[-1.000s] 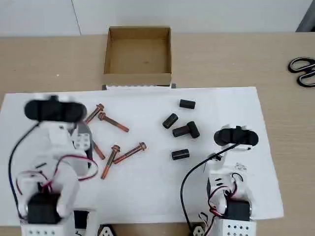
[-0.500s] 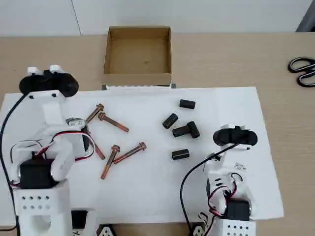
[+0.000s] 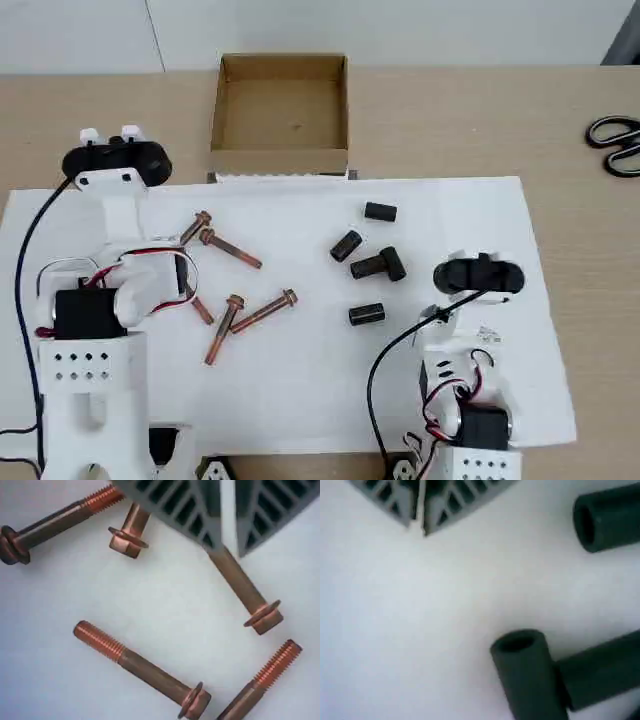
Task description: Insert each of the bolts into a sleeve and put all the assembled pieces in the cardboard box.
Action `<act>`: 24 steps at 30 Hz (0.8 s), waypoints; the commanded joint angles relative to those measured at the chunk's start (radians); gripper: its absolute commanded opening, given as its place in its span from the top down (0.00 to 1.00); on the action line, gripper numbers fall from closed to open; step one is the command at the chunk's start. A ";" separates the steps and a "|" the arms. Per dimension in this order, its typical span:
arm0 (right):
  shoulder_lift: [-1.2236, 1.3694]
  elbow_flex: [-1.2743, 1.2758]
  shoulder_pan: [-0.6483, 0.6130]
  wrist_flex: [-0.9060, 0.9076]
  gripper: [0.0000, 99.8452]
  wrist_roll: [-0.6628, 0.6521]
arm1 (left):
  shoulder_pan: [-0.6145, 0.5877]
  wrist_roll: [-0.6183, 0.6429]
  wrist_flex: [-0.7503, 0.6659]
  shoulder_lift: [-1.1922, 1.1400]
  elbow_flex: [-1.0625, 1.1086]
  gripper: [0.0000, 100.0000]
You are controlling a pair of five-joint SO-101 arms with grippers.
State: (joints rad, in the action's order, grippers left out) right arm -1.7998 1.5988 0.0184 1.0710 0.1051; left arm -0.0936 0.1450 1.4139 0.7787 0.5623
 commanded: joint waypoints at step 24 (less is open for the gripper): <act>1.188 -1.142 -0.002 0.145 0.99 -0.299 | 0.002 -0.373 -0.209 -0.005 0.203 0.99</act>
State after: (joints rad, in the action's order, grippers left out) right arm -0.7089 0.5999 0.0215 1.2106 -0.1204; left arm -0.0936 -0.1987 1.2283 0.7756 0.7603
